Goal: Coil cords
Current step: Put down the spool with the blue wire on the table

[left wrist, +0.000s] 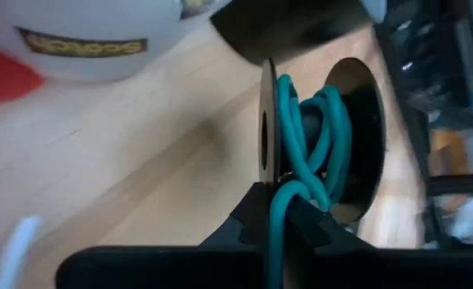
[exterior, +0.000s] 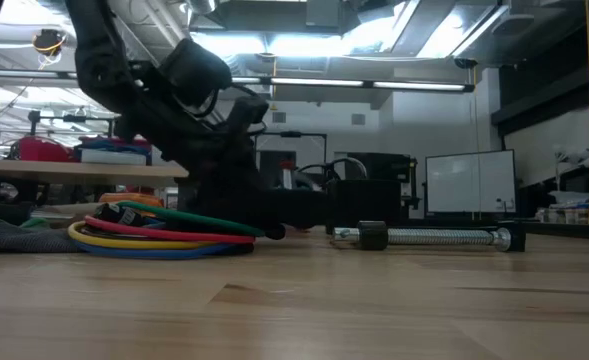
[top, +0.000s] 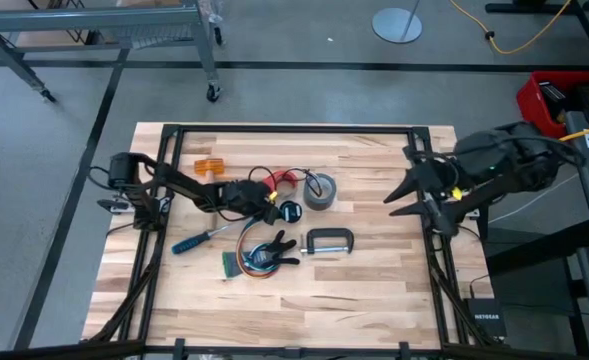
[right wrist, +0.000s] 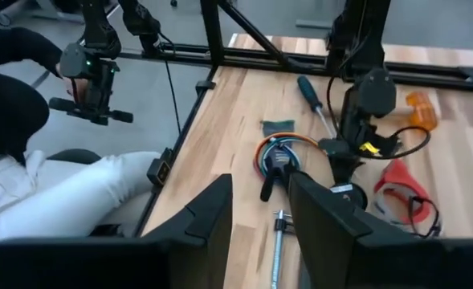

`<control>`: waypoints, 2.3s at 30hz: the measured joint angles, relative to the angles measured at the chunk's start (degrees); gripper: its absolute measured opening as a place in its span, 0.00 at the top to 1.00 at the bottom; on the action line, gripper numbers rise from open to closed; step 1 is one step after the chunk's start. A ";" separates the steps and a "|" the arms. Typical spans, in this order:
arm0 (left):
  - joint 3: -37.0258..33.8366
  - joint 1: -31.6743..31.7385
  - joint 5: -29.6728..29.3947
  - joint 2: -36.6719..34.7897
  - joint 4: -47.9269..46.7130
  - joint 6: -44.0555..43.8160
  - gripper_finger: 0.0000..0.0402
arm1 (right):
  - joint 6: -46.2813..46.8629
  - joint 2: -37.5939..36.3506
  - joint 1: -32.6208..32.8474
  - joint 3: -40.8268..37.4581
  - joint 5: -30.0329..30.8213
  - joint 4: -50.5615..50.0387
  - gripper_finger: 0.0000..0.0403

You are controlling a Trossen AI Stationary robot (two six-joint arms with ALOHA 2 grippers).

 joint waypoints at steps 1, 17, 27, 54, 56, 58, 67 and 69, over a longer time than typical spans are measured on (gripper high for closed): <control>0.06 0.24 0.89 0.65 1.09 -1.36 1.00 | -0.02 -0.28 0.96 -0.02 1.11 0.02 0.68; 0.67 1.18 2.56 3.54 -5.35 -8.69 1.00 | 2.56 -3.06 19.59 -0.68 23.30 0.33 0.68; 2.66 1.20 2.31 3.88 -7.60 -7.18 1.00 | 3.83 -15.03 30.20 -25.14 38.22 12.89 0.68; 2.92 1.29 5.27 3.78 -11.42 -15.51 1.00 | -14.22 -45.74 12.83 -104.09 40.21 104.26 0.68; 3.00 1.29 5.39 3.72 -12.97 -16.26 1.00 | -12.39 -45.72 9.91 -104.66 39.64 103.58 0.68; 3.06 1.31 5.40 3.64 -14.29 -16.71 1.00 | -11.86 -45.72 7.23 -104.98 38.52 102.60 0.68; 3.07 2.50 5.39 3.63 -14.72 -17.83 1.00 | -9.49 -45.70 -4.04 -105.15 33.08 98.02 0.68; 3.07 3.03 5.45 3.63 -14.77 -17.40 0.99 | -7.96 -45.70 -6.34 -105.16 30.66 95.21 0.68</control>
